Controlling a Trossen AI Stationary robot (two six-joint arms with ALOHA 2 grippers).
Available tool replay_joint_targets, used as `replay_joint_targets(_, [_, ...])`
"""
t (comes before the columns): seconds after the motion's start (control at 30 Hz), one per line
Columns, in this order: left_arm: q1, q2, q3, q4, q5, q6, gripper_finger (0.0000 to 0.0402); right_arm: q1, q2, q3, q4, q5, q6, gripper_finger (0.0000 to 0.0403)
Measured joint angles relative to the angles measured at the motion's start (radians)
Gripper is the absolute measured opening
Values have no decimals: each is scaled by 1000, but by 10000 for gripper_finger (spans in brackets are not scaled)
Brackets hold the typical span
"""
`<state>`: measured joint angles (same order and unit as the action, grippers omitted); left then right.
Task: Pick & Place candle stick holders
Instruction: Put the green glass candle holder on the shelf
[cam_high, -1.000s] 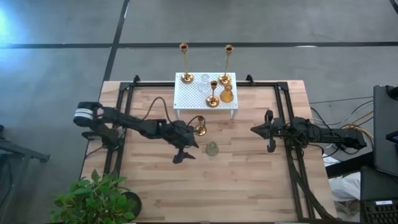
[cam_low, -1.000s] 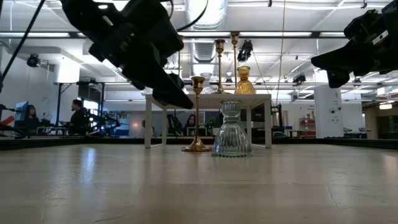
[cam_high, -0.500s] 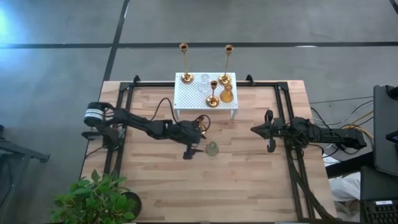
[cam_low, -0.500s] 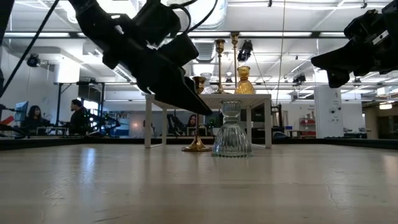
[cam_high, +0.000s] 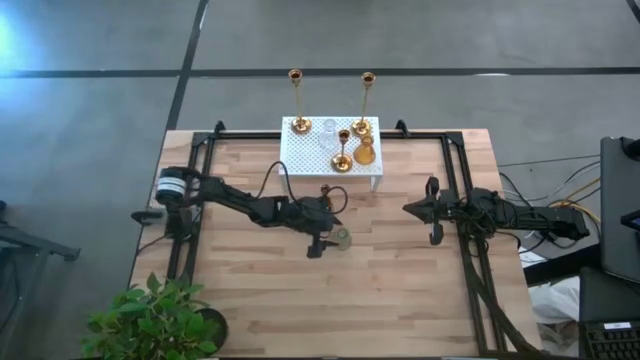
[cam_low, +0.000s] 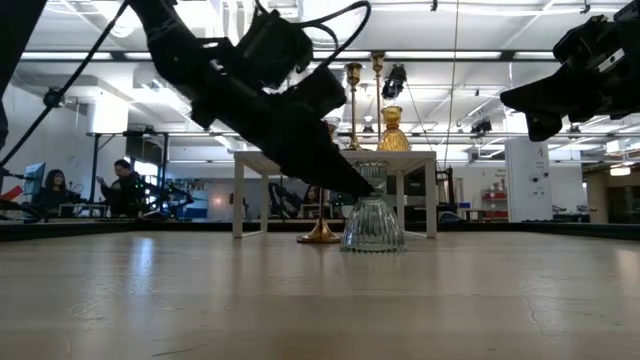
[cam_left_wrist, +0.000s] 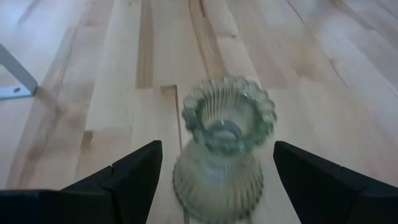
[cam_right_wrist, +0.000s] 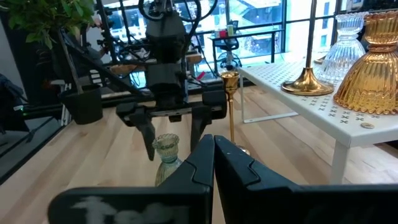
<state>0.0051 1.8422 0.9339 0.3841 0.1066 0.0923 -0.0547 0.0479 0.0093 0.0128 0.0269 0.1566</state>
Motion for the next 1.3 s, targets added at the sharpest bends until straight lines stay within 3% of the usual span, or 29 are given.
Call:
replay_joint_targets(0.23, [0,47,66,6,9,-17,307,0,0,0,0,0,0,8])
replay_joint_targets(0.53, [0,76,63,-2,58,-62,269,0,1,0,0,0,0,8])
replay_joint_targets(0.67, [0,76,63,1,57,-67,235,0,0,0,0,0,0,8])
replay_joint_targets(0.93, [0,70,65,18,57,-65,130,0,1,0,0,0,0,8])
replay_joint_targets(1.3, [-8,57,74,9,95,-80,130,0,1,0,0,0,0,8])
